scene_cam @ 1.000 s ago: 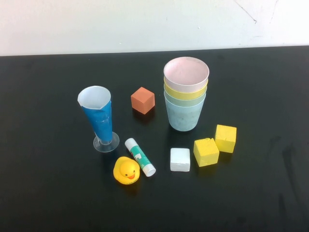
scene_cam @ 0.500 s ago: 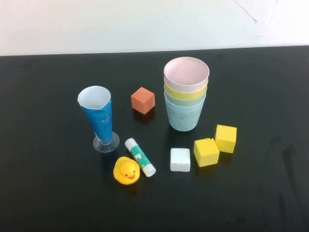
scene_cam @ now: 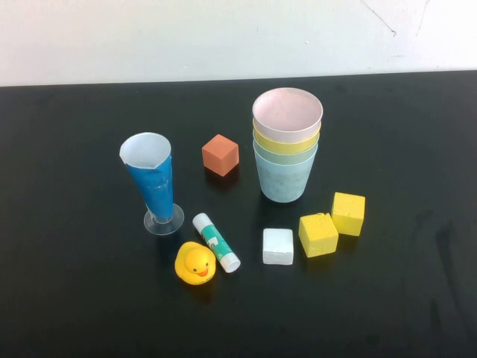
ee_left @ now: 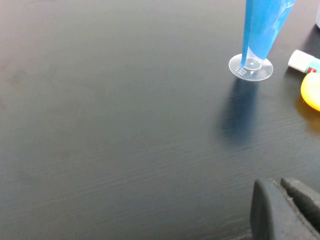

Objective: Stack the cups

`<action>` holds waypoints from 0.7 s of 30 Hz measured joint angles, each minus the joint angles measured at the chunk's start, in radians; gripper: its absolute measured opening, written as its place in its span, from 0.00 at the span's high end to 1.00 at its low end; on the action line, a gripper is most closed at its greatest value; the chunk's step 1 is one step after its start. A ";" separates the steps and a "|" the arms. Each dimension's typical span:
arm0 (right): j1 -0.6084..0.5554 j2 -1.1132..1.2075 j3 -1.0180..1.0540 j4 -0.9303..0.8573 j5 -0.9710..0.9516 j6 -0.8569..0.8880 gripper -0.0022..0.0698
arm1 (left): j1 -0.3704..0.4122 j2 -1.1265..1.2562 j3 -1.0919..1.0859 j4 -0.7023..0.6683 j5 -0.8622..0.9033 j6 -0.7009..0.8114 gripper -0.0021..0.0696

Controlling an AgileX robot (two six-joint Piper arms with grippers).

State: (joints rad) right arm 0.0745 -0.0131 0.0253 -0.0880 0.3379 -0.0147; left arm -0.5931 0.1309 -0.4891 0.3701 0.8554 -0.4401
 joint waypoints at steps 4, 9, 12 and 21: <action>0.000 0.000 0.000 0.000 0.000 0.000 0.97 | 0.000 0.000 0.000 0.000 0.000 0.000 0.97; 0.000 0.000 0.000 0.000 0.000 0.000 0.97 | 0.000 0.000 0.000 0.000 0.000 0.000 0.97; 0.000 0.000 0.000 0.000 0.000 0.000 0.97 | 0.005 0.000 0.000 -0.012 0.000 0.002 0.97; 0.000 0.000 0.000 -0.002 0.000 0.000 0.97 | 0.273 -0.060 0.141 -0.145 -0.219 0.134 0.97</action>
State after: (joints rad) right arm 0.0745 -0.0131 0.0253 -0.0904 0.3379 -0.0143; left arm -0.3201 0.0712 -0.3480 0.2248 0.6361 -0.3063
